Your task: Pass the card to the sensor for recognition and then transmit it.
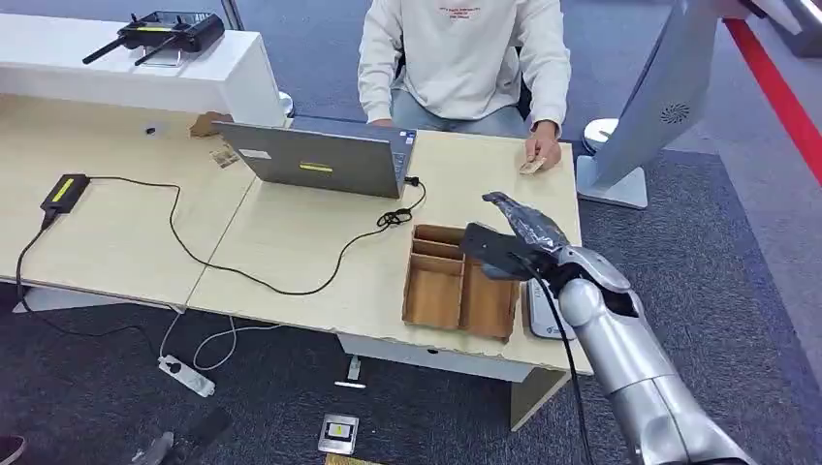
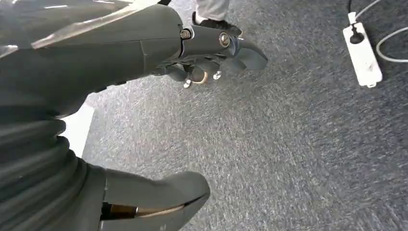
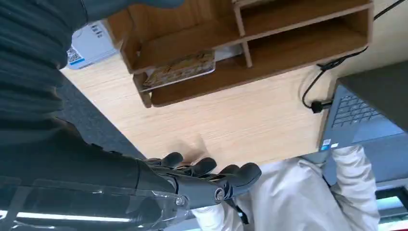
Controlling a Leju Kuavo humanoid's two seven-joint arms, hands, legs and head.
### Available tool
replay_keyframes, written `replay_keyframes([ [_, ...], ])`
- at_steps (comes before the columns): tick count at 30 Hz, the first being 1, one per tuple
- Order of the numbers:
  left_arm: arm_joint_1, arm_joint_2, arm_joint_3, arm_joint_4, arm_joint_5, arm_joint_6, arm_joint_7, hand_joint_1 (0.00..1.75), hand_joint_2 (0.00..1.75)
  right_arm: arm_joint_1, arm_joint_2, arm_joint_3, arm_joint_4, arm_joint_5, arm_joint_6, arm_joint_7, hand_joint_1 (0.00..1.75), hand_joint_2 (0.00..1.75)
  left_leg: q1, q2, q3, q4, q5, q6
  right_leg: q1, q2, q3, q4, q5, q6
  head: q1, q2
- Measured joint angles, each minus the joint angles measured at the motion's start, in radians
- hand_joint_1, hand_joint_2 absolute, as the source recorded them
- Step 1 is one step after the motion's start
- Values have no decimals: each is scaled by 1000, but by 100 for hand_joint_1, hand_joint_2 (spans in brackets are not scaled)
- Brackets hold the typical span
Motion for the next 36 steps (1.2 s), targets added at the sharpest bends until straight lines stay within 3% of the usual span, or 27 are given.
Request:
replay_keyframes([
  [36,2,24,-47,-24,67,-5,20,0,175,-1,31,14,36,23,-16,-11,0,175,0,0,0,0,0,0,0,0,0,0,0,0,0,0],
])
